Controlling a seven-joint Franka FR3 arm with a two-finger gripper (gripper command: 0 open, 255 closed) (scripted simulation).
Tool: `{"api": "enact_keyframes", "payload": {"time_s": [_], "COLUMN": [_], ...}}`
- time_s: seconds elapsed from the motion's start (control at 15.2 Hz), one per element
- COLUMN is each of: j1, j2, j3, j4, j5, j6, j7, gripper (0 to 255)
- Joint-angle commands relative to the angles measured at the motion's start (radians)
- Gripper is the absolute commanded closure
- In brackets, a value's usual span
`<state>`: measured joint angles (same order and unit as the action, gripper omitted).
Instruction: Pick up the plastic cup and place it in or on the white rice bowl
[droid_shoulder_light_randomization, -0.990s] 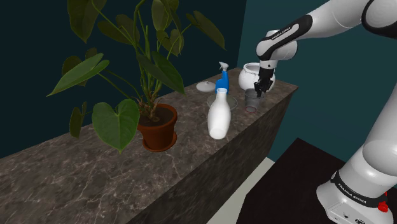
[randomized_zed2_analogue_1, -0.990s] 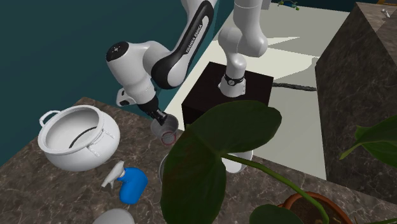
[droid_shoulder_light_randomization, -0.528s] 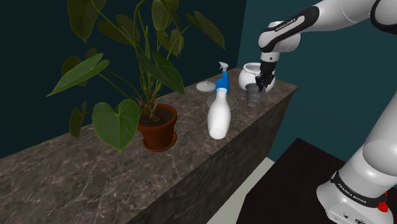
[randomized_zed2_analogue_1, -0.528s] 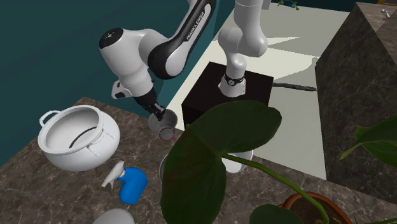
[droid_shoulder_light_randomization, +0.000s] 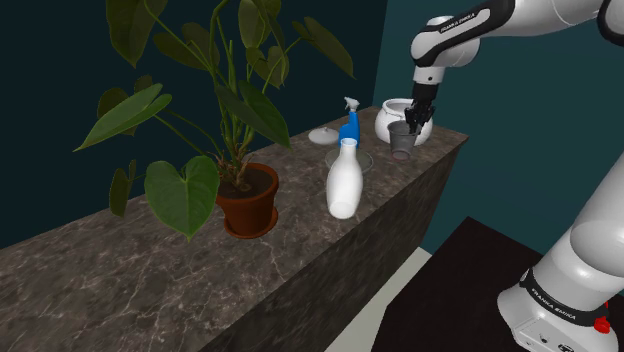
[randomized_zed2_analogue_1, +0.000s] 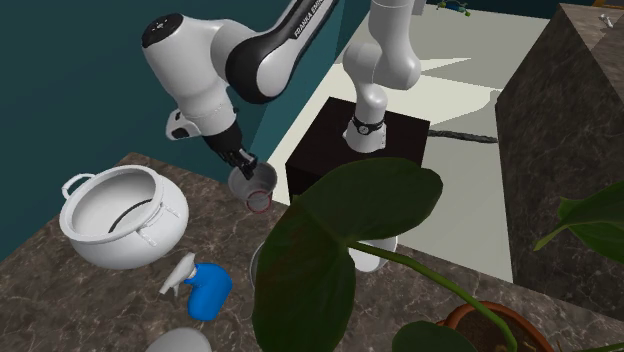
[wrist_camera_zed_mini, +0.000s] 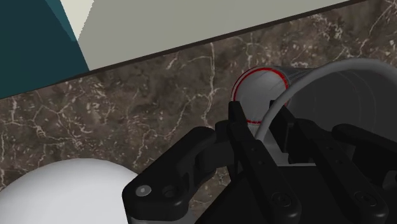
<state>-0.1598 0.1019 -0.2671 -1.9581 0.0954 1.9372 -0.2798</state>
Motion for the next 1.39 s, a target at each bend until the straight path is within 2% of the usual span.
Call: {"api": "enact_keyframes", "payload": {"time_s": [0.0, 0.92, 1.32], "j1": [0.001, 0.001, 0.061], "j2": [-0.006, -0.043, 0.039], "j3": [0.0, -0.001, 0.054], "j4": [0.021, 0.158, 0.303], "j5": [-0.003, -0.016, 0.01], "j6": [-0.027, -0.198, -0.255], "j7": [0.004, 0.022, 0.138], "gripper": [255, 255, 255]}}
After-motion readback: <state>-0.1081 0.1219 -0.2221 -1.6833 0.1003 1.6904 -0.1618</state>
